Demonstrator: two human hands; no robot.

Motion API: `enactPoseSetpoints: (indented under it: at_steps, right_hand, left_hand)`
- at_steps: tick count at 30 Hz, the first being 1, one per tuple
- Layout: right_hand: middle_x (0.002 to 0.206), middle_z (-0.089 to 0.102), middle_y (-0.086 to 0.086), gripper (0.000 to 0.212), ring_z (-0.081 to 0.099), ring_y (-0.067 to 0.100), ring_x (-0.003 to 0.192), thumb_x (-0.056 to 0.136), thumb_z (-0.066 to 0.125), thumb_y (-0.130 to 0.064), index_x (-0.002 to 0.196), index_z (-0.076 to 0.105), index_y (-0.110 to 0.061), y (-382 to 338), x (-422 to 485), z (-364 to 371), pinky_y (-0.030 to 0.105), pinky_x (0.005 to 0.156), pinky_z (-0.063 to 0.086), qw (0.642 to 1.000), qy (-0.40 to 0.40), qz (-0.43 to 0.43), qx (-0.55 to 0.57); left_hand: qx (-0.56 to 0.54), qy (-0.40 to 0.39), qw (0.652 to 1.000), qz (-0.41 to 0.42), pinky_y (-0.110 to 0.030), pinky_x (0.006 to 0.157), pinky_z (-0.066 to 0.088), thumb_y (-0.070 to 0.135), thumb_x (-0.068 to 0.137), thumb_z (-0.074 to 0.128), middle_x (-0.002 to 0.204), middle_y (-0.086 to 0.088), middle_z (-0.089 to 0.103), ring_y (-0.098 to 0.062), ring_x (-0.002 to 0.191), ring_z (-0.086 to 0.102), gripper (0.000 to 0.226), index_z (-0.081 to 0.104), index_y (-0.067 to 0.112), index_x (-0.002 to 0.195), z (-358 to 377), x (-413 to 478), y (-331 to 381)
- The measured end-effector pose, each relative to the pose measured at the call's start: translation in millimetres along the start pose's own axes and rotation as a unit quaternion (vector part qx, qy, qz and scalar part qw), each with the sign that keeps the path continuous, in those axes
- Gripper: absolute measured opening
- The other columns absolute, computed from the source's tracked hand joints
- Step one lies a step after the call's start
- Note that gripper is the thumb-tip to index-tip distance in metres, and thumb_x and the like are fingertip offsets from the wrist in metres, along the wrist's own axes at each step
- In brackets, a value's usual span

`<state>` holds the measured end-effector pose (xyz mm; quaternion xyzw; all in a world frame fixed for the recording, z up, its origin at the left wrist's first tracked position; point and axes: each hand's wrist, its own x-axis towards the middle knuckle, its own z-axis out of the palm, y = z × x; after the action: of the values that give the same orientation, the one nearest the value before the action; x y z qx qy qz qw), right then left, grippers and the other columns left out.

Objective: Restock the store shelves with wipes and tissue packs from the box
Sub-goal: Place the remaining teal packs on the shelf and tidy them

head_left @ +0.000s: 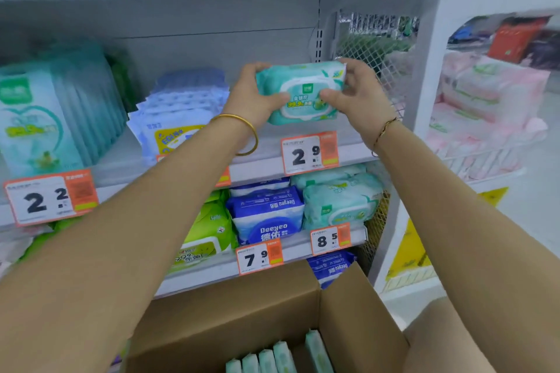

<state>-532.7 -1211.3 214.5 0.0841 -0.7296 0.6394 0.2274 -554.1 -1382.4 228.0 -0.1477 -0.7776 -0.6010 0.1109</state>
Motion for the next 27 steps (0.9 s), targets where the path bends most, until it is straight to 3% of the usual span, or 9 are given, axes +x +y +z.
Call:
enactPoseSetpoints:
  at_steps: [4,9,12,15,27]
  right_hand:
    - [0.129,0.056,0.011,0.053,0.058,0.02,0.108,0.086,0.061,0.001,0.133,0.037,-0.005,24.2,24.2,-0.8,0.016,0.069,0.055,0.998,-0.007,0.033,-0.051]
    - [0.131,0.053,0.013,0.049,0.057,0.025,0.113,0.088,0.059,-0.002,0.132,0.039,-0.006,42.7,29.9,-6.6,0.027,0.079,0.053,0.987,-0.024,0.074,-0.139]
    - [0.134,0.051,0.015,0.05,0.053,0.028,0.12,0.089,0.059,-0.008,0.134,0.038,-0.005,37.7,33.5,-10.2,0.039,0.097,0.048,0.966,-0.048,0.062,-0.247]
    - [0.138,0.048,0.015,0.052,0.049,0.028,0.125,0.091,0.055,-0.012,0.138,0.036,-0.005,34.5,30.8,-9.0,0.039,0.102,0.044,0.946,-0.07,0.051,-0.314]
    - [0.138,0.047,0.014,0.062,0.051,0.028,0.123,0.09,0.057,-0.01,0.143,0.026,-0.006,29.9,17.1,-6.4,0.039,0.102,0.044,0.95,-0.05,0.072,-0.299]
  left_hand:
    - [0.075,0.02,0.997,-0.017,-0.023,0.09,0.042,0.004,0.079,0.068,0.131,-0.017,0.052,-0.026,0.114,0.053,0.059,0.039,0.001,0.131,19.8,16.2,-12.2]
    - [0.14,0.015,0.989,-0.043,-0.023,0.086,0.041,0.005,0.083,0.066,0.132,-0.016,0.051,-0.025,0.11,0.053,0.053,0.042,0.002,0.13,28.2,18.4,-29.8]
    - [0.179,-0.003,0.983,-0.046,-0.024,0.086,0.041,0.007,0.083,0.066,0.132,-0.015,0.051,-0.024,0.11,0.052,0.053,0.041,0.003,0.131,25.4,19.8,-24.6]
    - [0.202,-0.018,0.979,-0.037,-0.024,0.087,0.041,0.009,0.084,0.066,0.132,-0.015,0.051,-0.026,0.117,0.052,0.053,0.041,0.003,0.13,21.2,17.1,-20.8]
    - [0.271,-0.009,0.963,-0.005,-0.023,0.092,0.033,0.012,0.086,0.062,0.138,-0.014,0.043,-0.026,0.123,0.046,0.058,0.034,0.005,0.136,22.1,3.2,-22.3]
